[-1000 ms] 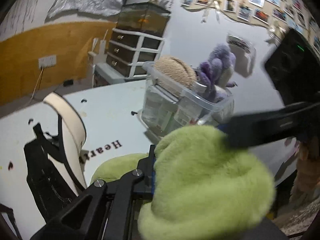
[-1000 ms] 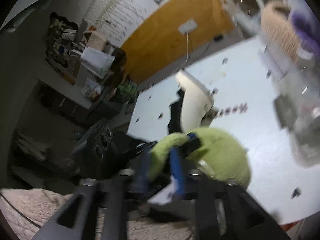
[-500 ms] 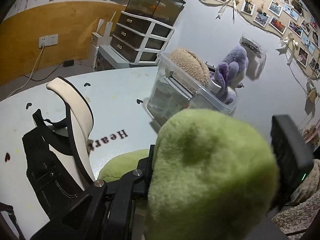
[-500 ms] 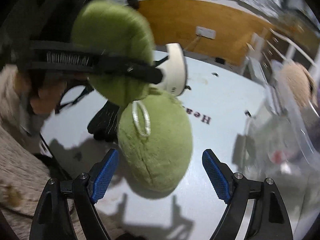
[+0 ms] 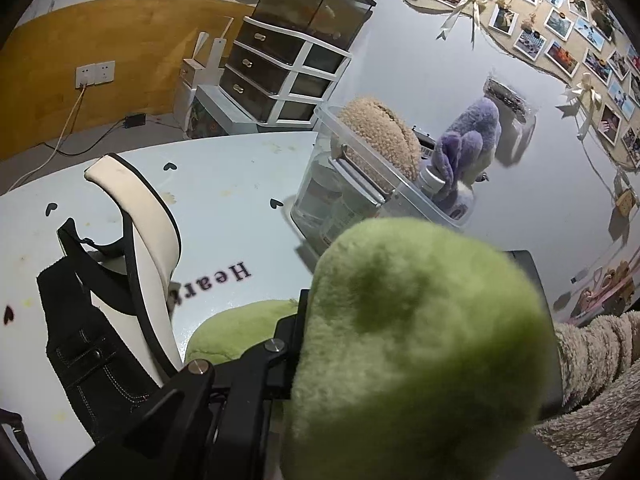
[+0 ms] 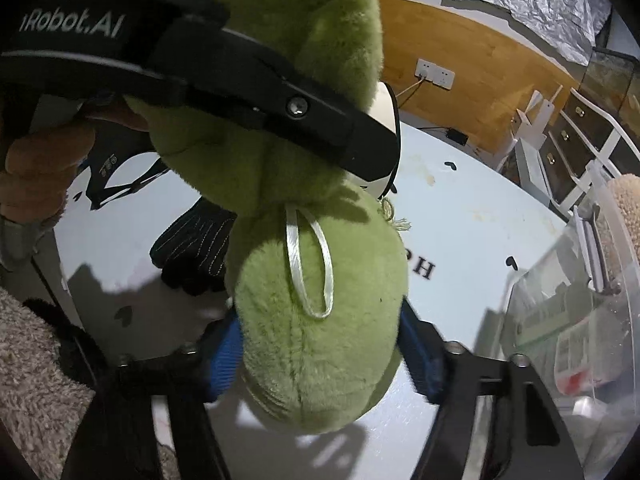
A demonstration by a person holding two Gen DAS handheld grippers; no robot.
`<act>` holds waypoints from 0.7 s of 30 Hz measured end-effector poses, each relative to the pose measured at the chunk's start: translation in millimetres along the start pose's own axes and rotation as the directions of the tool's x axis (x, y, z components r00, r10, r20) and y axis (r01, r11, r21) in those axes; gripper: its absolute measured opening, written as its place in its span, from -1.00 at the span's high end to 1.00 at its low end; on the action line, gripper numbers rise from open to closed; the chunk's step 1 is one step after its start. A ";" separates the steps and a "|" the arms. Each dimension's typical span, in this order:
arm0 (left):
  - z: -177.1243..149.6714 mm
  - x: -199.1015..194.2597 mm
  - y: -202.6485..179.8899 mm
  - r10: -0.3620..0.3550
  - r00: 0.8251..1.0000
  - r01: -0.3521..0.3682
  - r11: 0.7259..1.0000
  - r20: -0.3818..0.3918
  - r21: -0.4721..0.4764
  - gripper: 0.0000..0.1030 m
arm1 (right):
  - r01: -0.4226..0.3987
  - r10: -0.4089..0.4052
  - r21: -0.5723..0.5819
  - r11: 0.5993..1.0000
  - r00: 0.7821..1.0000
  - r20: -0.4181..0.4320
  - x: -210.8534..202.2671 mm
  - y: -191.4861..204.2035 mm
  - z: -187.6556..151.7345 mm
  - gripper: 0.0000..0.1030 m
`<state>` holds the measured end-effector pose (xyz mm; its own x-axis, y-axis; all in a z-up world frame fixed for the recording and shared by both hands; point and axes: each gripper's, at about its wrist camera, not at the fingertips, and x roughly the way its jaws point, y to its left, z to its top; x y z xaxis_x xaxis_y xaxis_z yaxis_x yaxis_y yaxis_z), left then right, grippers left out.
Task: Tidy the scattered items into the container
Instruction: 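Grasp the green plush's head with the left gripper while the right gripper holds its leg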
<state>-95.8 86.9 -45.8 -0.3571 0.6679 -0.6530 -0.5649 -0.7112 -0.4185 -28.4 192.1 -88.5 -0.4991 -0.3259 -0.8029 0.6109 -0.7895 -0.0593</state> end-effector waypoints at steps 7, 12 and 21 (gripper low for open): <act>28.5 -16.8 -33.4 -0.017 0.998 0.016 1.000 0.055 0.021 0.87 | -0.079 0.078 0.114 0.990 0.997 0.017 -32.9 -26.3 10.0 -0.11; 83.2 -46.7 -83.5 -0.101 0.979 0.079 0.989 0.179 0.126 0.87 | -0.074 0.057 0.138 0.988 0.990 0.125 -104.5 -62.2 33.0 -0.12; 225.8 -58.9 -169.4 -0.284 0.903 0.175 0.928 0.321 0.330 0.87 | 0.166 -0.202 0.131 0.977 0.916 0.348 -238.4 -159.4 72.4 -0.12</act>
<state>-147.0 217.5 206.0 -0.4007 0.8760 -0.2684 -0.8320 -0.4706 -0.2938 -51.3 357.9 155.3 -0.7941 -0.3199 -0.5168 0.4339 -0.8938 -0.1134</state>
